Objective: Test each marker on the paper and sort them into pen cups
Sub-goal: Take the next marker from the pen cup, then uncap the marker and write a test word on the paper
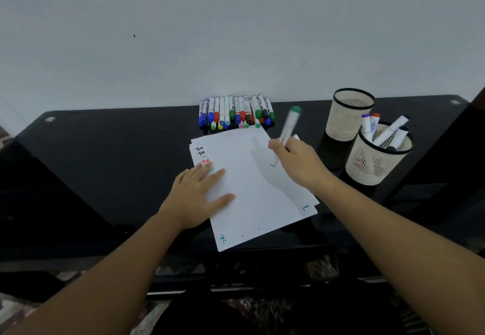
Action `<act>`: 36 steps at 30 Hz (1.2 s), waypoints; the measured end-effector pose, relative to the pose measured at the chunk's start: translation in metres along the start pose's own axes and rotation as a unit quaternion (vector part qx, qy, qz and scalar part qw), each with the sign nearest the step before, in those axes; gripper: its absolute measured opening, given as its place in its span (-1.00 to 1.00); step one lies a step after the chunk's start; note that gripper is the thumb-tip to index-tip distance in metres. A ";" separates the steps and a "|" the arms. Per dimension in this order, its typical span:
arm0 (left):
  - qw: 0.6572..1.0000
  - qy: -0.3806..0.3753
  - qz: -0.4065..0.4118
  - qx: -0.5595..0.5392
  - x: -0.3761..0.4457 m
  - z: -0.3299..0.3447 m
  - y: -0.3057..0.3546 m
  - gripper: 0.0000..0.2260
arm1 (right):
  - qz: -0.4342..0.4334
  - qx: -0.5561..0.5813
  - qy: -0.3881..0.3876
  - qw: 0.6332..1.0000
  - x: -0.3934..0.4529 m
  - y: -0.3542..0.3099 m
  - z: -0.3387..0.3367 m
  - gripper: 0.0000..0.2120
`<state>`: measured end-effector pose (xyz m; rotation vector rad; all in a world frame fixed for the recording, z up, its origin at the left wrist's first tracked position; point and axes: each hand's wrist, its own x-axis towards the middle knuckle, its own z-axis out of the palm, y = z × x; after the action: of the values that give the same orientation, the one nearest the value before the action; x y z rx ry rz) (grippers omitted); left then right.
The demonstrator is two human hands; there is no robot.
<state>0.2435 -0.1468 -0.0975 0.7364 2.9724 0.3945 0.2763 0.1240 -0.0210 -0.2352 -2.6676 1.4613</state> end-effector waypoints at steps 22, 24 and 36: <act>1.000 0.009 -0.005 -0.017 0.003 0.002 0.001 -0.16 | -0.018 -0.211 0.259 0.942 -0.038 0.021 -0.157 -0.70; 1.000 0.009 -0.005 -0.018 0.002 0.002 0.001 -0.16 | 0.005 -0.236 0.238 0.942 -0.038 0.024 -0.158 -0.70; 1.000 0.005 -0.002 -0.021 0.000 -0.002 0.004 -0.14 | -0.003 -0.205 0.240 0.949 -0.036 0.022 -0.153 -0.77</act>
<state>0.2452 -0.1435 -0.0947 0.7260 2.9642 0.4600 0.3367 0.2561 0.0423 -0.5315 -2.5106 0.7020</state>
